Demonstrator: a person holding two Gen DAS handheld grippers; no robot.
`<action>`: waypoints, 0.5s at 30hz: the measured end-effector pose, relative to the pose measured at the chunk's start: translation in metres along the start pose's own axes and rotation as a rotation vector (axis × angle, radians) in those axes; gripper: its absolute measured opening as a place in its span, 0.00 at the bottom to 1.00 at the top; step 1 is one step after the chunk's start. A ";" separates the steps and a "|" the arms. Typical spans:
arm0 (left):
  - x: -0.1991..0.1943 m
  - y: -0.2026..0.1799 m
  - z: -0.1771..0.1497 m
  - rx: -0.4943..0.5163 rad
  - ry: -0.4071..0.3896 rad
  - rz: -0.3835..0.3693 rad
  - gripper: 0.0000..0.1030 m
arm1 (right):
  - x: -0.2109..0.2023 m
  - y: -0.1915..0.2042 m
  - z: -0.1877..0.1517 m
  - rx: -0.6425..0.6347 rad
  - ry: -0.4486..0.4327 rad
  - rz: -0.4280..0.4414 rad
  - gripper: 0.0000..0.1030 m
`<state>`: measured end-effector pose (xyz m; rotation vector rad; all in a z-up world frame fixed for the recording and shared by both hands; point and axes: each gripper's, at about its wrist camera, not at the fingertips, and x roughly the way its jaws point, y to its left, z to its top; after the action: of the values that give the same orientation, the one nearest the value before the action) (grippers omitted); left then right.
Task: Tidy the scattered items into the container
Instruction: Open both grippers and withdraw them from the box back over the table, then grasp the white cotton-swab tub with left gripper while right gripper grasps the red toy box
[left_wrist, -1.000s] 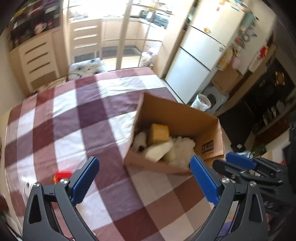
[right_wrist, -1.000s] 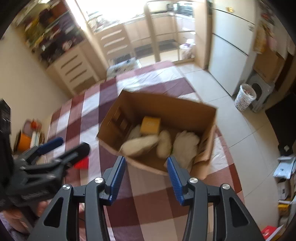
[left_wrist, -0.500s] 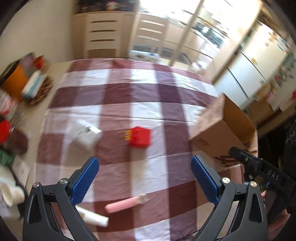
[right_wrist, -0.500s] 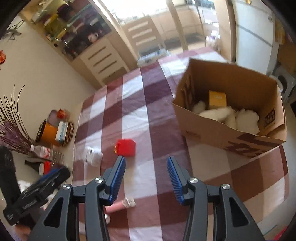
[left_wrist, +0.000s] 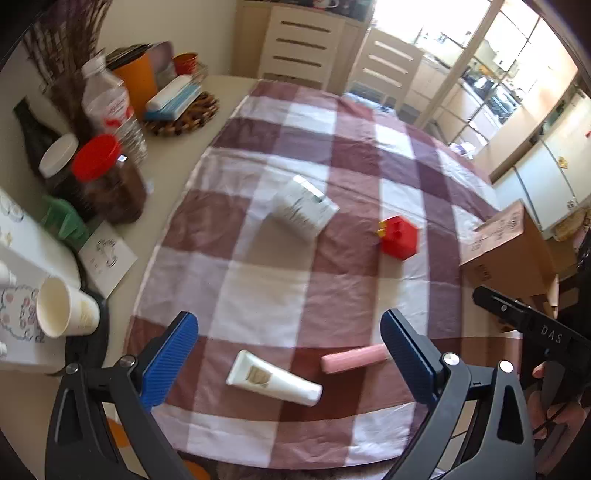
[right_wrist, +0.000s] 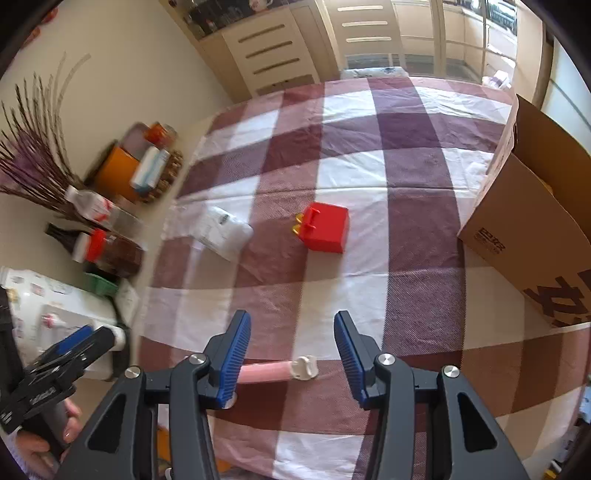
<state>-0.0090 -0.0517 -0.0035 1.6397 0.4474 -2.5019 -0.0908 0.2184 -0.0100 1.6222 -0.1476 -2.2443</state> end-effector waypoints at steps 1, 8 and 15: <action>0.002 0.003 -0.003 -0.007 0.001 0.005 0.97 | 0.001 0.002 -0.001 0.001 -0.005 -0.023 0.47; 0.025 0.014 0.007 -0.039 0.013 -0.012 0.97 | 0.025 0.004 0.002 0.041 0.001 -0.052 0.47; 0.063 -0.008 0.054 0.069 0.026 -0.052 0.97 | 0.048 0.006 0.024 0.078 -0.003 -0.083 0.47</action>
<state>-0.0840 -0.0569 -0.0399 1.7083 0.4153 -2.5640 -0.1247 0.1927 -0.0432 1.6944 -0.1745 -2.3297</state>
